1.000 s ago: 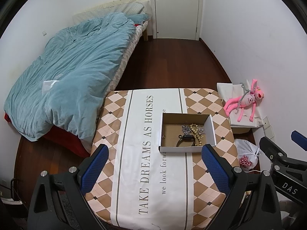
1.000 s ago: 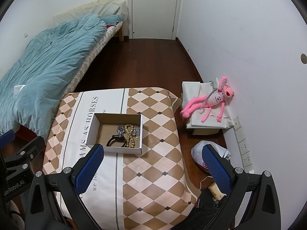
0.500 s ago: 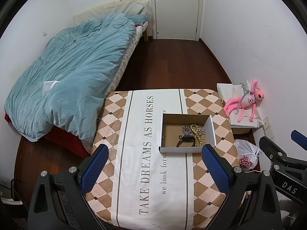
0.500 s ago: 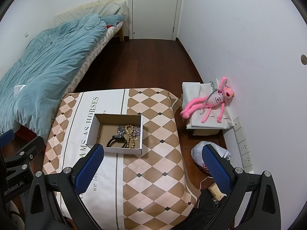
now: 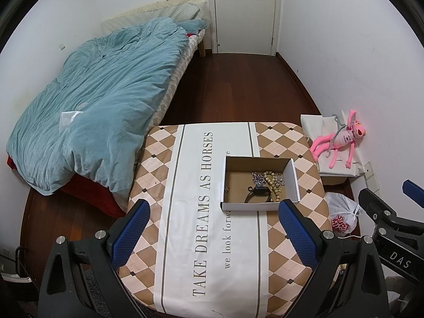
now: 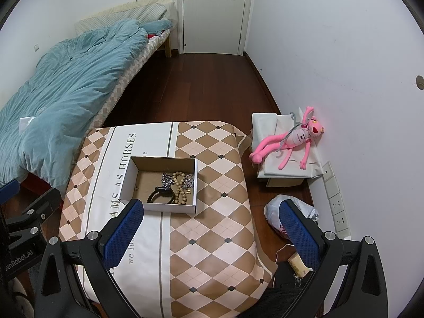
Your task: Organize jewelry
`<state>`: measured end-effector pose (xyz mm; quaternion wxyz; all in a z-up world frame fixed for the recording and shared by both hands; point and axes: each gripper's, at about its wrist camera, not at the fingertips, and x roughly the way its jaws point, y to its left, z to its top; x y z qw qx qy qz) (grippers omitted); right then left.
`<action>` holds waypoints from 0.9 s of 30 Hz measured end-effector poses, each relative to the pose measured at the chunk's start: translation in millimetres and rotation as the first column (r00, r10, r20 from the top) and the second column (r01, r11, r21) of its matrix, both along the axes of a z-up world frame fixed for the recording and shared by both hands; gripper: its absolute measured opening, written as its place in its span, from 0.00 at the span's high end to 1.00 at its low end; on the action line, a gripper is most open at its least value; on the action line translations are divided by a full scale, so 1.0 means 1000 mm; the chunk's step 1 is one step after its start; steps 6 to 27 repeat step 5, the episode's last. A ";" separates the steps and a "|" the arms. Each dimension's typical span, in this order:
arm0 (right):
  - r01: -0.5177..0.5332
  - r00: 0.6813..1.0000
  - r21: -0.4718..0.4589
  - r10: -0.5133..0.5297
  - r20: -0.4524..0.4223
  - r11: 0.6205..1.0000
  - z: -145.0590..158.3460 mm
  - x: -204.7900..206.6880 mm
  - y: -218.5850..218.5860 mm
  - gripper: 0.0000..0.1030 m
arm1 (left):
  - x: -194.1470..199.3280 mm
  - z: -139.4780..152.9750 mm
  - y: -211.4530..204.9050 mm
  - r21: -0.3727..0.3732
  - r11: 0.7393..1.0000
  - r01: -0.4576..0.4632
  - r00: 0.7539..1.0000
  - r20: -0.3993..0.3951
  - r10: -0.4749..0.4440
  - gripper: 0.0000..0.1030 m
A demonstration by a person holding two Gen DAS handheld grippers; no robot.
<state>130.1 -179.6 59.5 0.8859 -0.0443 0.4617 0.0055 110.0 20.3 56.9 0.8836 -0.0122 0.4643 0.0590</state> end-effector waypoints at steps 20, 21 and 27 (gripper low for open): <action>0.000 1.000 -0.002 0.000 0.001 1.000 0.000 0.000 -0.001 0.00 | 0.000 0.001 0.001 0.006 1.000 -0.005 1.000 0.009 0.005 0.04; 0.000 1.000 -0.002 0.000 0.001 1.000 0.000 0.000 -0.001 0.00 | 0.000 0.001 0.001 0.006 1.000 -0.005 1.000 0.009 0.005 0.04; 0.000 1.000 -0.002 0.000 0.001 1.000 0.000 0.000 -0.001 0.00 | 0.000 0.001 0.001 0.006 1.000 -0.005 1.000 0.009 0.005 0.04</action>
